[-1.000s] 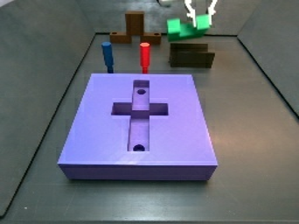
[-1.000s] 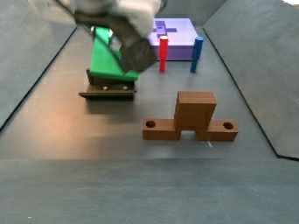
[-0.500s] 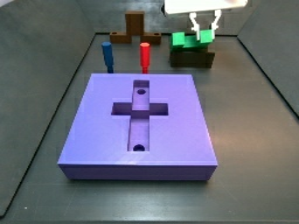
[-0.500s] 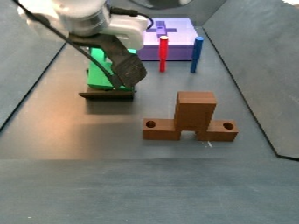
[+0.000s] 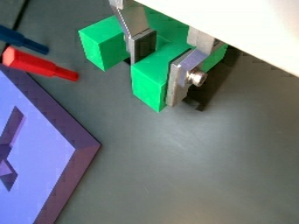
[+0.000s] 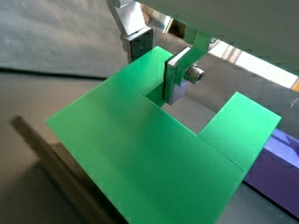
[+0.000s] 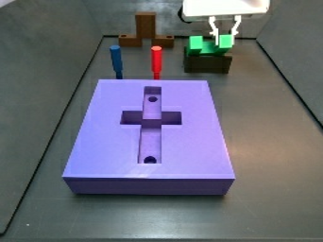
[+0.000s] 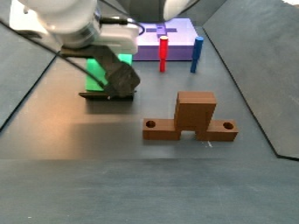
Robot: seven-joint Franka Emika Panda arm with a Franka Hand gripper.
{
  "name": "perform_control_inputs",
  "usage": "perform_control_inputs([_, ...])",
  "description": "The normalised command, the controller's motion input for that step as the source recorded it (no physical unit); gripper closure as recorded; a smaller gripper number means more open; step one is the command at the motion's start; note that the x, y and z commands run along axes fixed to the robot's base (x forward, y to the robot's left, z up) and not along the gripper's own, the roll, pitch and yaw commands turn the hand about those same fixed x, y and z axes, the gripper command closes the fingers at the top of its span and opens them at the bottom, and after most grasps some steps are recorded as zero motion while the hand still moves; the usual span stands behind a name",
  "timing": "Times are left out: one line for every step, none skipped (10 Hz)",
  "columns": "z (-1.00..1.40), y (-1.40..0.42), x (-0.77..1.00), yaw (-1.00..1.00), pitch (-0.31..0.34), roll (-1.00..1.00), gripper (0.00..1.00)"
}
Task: Pick up the green object. Move up. Place the green object on the fixture. Regrasp the green object. Move to above the board. Insert the green object.
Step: Place the green object on the fixture.
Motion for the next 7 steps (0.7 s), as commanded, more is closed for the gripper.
perform_control_inputs([-0.07,0.28,0.11,0.0,-0.131,-0.3,1.0])
perform_control_inputs([-0.3,0.0,0.02,-0.01,0.0,-0.17,1.0])
perform_control_inputs([-0.17,0.0,0.0,-0.08,0.0,0.0,1.0])
perform_control_inputs([-0.17,-0.03,0.0,-0.08,0.02,0.19,1.0])
perform_control_inputs([-0.14,0.0,0.0,-0.08,0.077,0.21,1.0])
perform_control_inputs([-0.15,0.0,0.0,-0.11,0.083,0.13,1.0])
perform_control_inputs([-0.15,0.0,0.0,-0.13,0.1,0.23,1.0])
